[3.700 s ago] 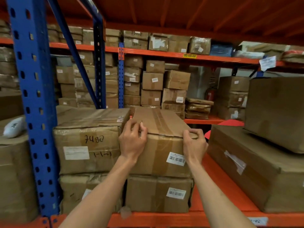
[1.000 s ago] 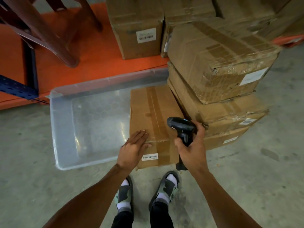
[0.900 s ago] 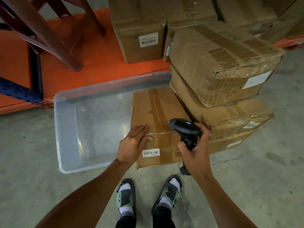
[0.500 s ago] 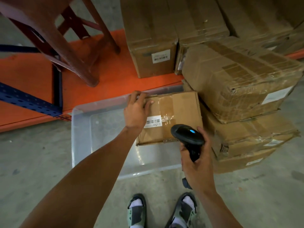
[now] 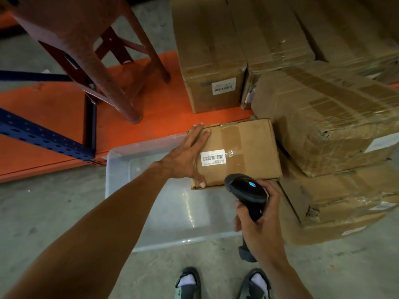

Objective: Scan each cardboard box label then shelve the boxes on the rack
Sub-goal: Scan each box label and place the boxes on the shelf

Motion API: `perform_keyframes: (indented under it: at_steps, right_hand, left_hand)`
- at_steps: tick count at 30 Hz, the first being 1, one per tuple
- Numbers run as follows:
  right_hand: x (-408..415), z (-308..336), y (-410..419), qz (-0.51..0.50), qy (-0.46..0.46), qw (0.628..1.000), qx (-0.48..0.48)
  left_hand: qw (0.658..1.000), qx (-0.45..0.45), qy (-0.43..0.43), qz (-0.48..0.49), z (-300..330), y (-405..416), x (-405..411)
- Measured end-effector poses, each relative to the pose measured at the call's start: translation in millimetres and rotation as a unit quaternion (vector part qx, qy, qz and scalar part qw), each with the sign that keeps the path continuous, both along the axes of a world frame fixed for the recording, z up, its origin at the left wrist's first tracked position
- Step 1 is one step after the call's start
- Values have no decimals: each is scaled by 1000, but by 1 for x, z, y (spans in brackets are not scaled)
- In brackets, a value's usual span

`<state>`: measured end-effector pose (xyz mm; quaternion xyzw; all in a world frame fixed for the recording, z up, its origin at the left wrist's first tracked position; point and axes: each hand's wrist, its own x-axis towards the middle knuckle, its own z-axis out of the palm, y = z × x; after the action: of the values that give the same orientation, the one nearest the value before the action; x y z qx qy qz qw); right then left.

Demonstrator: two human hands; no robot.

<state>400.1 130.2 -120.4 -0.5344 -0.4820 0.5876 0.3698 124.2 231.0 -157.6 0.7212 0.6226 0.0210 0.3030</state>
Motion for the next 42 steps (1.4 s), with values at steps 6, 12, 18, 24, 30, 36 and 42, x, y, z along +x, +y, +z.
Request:
perform_keyframes:
  at_steps: [6,12,18,24,30,36,42]
  right_hand:
    - [-31,15,6,-26,-52,998,5]
    - [-50,23,21,-28,-99,994,37]
    - [-62,35,34,-24,-121,991,58]
    - [-69,34,35,6,-140,988,68]
    - [-67,32,31,1,-163,984,69]
    - [-62,33,32,8,-163,985,63]
    - [-45,41,49,13,-173,983,52]
  left_hand:
    - [999,22,15,38,-8,-24,8]
    - [996,-13,74,55,1,-26,14]
    - [984,-63,146,82,21,-16,21]
    - [981,-83,148,95,28,-17,24]
    - [981,-88,144,100,33,-17,26]
    - [978,-94,155,103,38,-16,28]
    - [966,-117,203,111,49,-5,34]
